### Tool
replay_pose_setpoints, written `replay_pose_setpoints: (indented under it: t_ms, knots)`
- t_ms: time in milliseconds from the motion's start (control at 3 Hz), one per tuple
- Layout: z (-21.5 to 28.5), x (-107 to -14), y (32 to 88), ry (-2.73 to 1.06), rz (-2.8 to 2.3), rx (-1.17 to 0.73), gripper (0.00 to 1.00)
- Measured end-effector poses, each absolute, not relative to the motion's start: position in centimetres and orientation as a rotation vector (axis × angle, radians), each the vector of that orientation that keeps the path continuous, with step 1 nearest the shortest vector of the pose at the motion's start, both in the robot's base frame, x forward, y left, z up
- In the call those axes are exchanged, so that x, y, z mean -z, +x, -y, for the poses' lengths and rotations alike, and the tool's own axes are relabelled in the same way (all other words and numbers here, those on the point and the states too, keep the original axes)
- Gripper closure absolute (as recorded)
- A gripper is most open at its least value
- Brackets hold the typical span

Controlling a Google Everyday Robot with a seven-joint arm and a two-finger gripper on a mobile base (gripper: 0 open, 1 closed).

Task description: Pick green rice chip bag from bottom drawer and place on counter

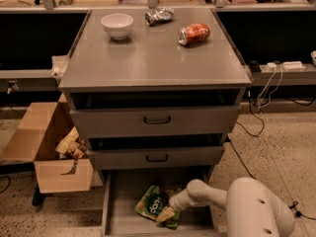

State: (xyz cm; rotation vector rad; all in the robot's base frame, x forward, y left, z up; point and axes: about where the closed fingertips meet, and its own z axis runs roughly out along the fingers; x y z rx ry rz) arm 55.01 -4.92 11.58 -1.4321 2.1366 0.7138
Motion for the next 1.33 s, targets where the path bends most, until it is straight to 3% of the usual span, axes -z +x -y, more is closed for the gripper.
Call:
replay_pose_setpoints:
  t_ms: [667, 1000, 1333]
  knots:
    - [5.3, -14.1, 55.1, -1.429, -2.051, -0.722, 0.59]
    - [8.5, -18.6, 56.9, -1.332, -1.878, -0.782, 0.90]
    - [12.4, -22.5, 58.8, -1.364, -1.693, -0.768, 1.00]
